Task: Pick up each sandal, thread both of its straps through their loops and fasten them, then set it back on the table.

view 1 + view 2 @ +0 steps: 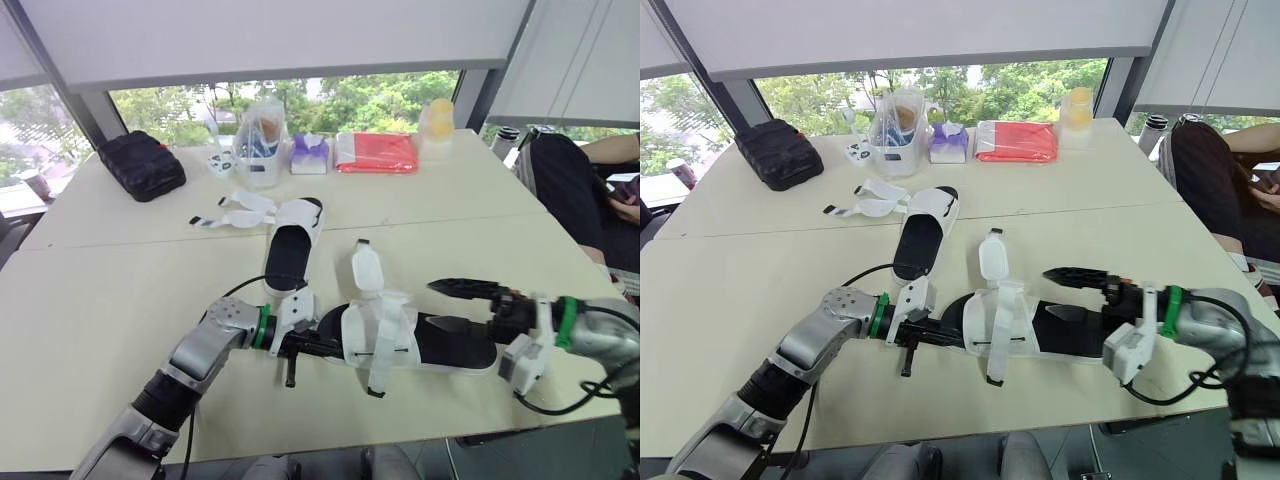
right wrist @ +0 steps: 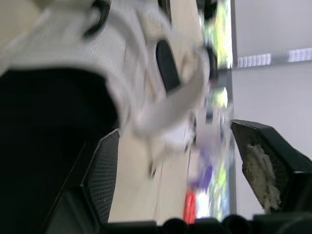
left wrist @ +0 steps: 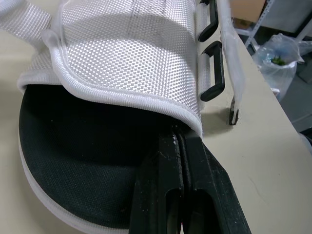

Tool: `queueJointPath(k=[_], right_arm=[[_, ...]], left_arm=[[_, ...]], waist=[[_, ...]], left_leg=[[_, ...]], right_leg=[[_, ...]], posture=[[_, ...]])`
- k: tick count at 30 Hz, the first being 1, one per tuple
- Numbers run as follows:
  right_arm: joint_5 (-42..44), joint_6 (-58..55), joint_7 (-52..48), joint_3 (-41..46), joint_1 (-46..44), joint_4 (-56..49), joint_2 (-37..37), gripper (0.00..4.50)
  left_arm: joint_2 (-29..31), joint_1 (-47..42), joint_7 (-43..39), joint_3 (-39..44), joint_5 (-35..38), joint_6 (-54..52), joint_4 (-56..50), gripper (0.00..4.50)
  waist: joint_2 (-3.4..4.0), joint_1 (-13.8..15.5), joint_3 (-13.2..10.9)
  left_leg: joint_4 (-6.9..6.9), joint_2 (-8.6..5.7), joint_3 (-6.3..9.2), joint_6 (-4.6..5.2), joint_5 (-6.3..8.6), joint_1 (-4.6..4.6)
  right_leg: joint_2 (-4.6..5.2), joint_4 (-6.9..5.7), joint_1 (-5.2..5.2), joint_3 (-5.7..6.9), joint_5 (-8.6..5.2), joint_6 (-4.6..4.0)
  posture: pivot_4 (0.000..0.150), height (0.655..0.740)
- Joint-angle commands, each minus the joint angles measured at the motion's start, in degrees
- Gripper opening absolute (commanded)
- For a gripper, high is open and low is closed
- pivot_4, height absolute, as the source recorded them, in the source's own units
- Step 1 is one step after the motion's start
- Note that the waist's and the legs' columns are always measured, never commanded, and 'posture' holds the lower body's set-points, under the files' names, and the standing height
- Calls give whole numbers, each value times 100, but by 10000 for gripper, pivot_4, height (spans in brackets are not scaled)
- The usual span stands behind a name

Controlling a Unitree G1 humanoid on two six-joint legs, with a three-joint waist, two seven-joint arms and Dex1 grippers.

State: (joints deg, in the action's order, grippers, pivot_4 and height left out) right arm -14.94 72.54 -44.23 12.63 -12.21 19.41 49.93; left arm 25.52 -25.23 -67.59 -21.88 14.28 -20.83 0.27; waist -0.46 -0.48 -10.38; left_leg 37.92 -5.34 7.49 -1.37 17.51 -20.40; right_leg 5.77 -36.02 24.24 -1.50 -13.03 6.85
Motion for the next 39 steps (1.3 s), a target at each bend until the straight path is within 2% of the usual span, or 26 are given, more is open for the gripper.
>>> queueJointPath(k=[1, 3, 4, 7, 9, 10, 12, 13, 18, 22, 27, 31, 34, 36, 39], right_arm=[[1282, -2246, 134, 478, 763, -674, 165, 38926], [3287, -4959, 9, 629, 1476, -2010, 282, 38926], [3856, -5793, 26, 705, 1661, -2530, 345, 38926], [5877, -7973, 381, 939, 2079, -4118, 713, 38926], [7886, -9465, 559, 1180, 2634, -5040, 1158, 38926], [8582, -10080, 516, 1289, 3032, -5355, 1359, 38926], [9173, -10906, 153, 1433, 3787, -5808, 1636, 38926], [9277, -11114, 95, 1517, 3926, -5890, 1689, 38926], [7996, -11221, 189, 567, 4281, -6078, 1225, 38926], [7313, -11093, 424, -73, 3857, -5827, 624, 38926], [6853, -11115, 373, -401, 3573, -5649, 240, 38926], [7254, -11432, 669, -590, 3087, -5554, -308, 38926], [7982, -11816, 979, -511, 3034, -5417, -743, 38926], [7818, -11895, 999, -690, 2970, -5438, -831, 38926], [7649, -11949, 1174, -892, 2805, -5415, -1054, 30343]], left_arm=[[-27, -34, -16, -36, -34, 4, 26, 0], [-33, -70, -42, -26, -11, -25, 28, 0], [-29, -79, -56, -19, -4, -34, 27, 0], [-25, -98, -99, -24, 0, -59, 16, 0], [-36, -117, -127, -35, 8, -88, 15, 0], [-50, -127, -140, -50, 7, -92, 22, 0], [-74, -142, -168, -77, 2, -98, 41, 0], [-84, -158, -174, -82, 1, -105, 54, 0], [-153, -160, -141, -144, -37, -105, 95, 0], [-188, -102, -73, -181, -62, -101, 64, 0], [-225, -98, -30, -189, -63, -127, 50, 0], [-262, -115, 47, -187, -78, -116, 90, 0], [-299, -148, 103, -176, -101, -91, 147, 0], [-308, -144, 103, -172, -108, -96, 156, 0], [-305, -127, 104, -172, -108, -132, 115, 0]], waist=[[1, -5, 1], [3, 5, 1], [6, 2, 3], [24, -28, 10], [23, 1, 10], [23, 31, 10], [13, 130, 9], [11, 152, 8], [-2, 136, 9], [1, 122, 10], [0, 132, 10], [2, 132, 11], [0, 154, 10], [1, 153, 10], [2, 138, 11]], left_leg=[[0, 0, -3, 0, 0, 0], [0, 3, 0, 1, 0, -2], [0, 5, 1, 2, 1, -4], [3, 7, -5, 5, 2, -1], [3, 14, -3, 5, 2, -1], [4, 16, 6, 5, 2, -6], [3, 20, 21, 9, 5, -8], [3, 26, 30, 14, 8, -11], [12, 12, 15, 28, 16, -4], [13, 12, 13, 30, 18, -1], [13, 13, 16, 29, 18, -2], [13, 13, 18, 29, 18, -2], [13, 12, 24, 29, 18, -5], [13, 9, 25, 29, 18, -6], [13, 9, 24, 29, 18, -5]], right_leg=[[0, 1, 0, -4, 0, 0], [1, 3, -3, -6, -1, -2], [3, 3, -2, -7, -1, -2], [5, 8, -4, -10, -1, -2], [2, 9, -6, -5, -2, -1], [-1, 10, -7, 1, -2, 0], [-7, 21, -17, 13, -3, 1], [-14, 39, -25, 20, -3, 1], [3, 97, -60, 24, 12, 24], [5, 98, -60, 25, 12, 26], [4, 96, -59, 27, 13, 27], [4, 97, -59, 27, 13, 27], [4, 97, -59, 29, 13, 27], [5, 98, -59, 28, 13, 27], [5, 98, -59, 28, 13, 27]], posture=[[1500, 7400], [1500, 7400], [1500, 7400], [1500, 7400], [1500, 7400], [1500, 7400], [1500, 7400], [1500, 7400], [1500, 7400], [1500, 7400], [1500, 7400], [1500, 7400], [1500, 7400], [1500, 7400], [1500, 7400]])
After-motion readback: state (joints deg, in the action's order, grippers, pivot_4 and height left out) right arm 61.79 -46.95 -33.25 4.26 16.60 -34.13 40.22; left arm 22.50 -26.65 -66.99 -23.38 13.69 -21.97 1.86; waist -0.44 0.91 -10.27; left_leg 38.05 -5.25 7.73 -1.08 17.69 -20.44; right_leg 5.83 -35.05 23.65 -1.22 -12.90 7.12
